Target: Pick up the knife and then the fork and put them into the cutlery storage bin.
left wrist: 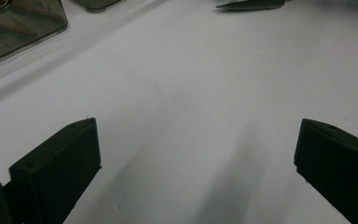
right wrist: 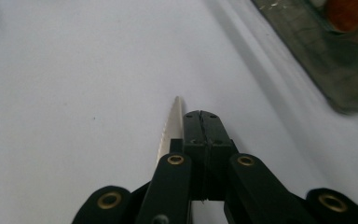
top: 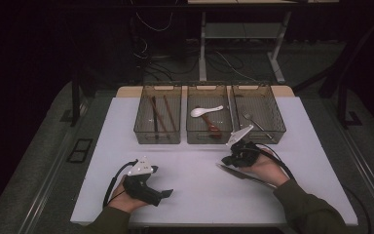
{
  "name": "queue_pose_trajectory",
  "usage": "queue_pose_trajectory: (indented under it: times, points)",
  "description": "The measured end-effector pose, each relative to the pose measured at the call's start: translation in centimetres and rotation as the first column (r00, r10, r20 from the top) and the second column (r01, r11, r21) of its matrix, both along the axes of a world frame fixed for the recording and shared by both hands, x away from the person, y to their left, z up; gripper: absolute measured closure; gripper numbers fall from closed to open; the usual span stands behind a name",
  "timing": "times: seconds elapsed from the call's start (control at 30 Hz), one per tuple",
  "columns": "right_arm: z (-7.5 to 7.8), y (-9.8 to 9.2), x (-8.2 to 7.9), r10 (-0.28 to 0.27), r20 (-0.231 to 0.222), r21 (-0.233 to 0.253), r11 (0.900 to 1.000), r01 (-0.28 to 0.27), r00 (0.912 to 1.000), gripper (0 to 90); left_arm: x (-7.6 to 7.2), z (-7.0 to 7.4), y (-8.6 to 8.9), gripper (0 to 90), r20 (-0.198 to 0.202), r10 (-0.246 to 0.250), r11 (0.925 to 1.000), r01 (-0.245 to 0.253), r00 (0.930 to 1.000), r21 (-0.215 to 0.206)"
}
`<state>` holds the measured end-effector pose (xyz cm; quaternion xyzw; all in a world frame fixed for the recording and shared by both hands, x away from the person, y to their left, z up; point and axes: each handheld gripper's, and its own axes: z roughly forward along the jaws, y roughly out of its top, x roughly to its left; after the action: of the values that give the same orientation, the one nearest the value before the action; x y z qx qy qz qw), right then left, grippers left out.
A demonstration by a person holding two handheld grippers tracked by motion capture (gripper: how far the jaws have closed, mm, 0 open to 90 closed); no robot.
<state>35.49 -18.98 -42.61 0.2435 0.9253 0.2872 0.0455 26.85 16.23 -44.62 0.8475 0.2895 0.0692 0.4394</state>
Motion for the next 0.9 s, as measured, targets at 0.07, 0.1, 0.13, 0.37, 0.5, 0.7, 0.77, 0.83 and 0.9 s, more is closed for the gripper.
queue_pose_trajectory:
  times: [0.07,0.1,0.13,0.37,0.5,0.7,0.77,0.83,0.9]
  points:
    - [0.7,-0.7,-0.2,0.005,-0.011,-0.024,1.0,-0.006,0.9999,81.0,0.0,0.0,0.0,0.0,0.0,0.001,1.0,-0.001,1.0,-0.001]
    - [1.0,-1.1,-0.4,0.004,-0.016,-0.03,1.0,-0.004,0.9999,79.1,0.0,0.0,0.0,0.0,-0.001,0.002,1.0,-0.002,1.0,-0.003]
    - [1.4,-1.8,-0.6,0.007,-0.027,-0.041,0.999,-0.008,0.9996,76.7,0.0,0.0,0.0,0.0,-0.001,0.002,1.0,-0.002,1.0,-0.003]
    - [2.4,-4.6,-1.5,0.003,-0.083,-0.131,0.991,-0.014,0.9966,66.6,0.0,0.0,-0.1,0.0,-0.003,0.001,1.0,-0.001,1.0,-0.006]
    - [2.4,-5.3,-2.2,0.013,-0.11,-0.176,0.984,-0.033,0.9939,64.9,0.0,0.0,-0.1,0.0,-0.004,-0.001,1.0,0.001,1.0,-0.006]
    - [1.9,-5.7,-3.1,0.035,-0.145,-0.274,0.959,-0.074,0.9888,66.5,0.0,0.0,-0.2,0.0,-0.004,-0.007,1.0,0.006,1.0,-0.001]
    - [1.7,-5.6,-3.3,0.038,-0.164,-0.294,0.952,-0.086,0.9857,68.3,0.0,0.0,-0.2,0.0,-0.005,-0.006,1.0,0.006,1.0,-0.001]
    - [1.5,-5.5,-3.4,0.039,-0.183,-0.309,0.946,-0.095,0.9824,69.5,0.0,0.0,-0.2,0.0,-0.005,-0.007,1.0,0.007,1.0,-0.001]
    - [1.4,-5.3,-3.4,0.046,-0.19,-0.324,0.94,-0.107,0.9807,71.0,0.0,-0.1,-0.2,0.0,-0.007,-0.007,1.0,0.007,1.0,-0.001]
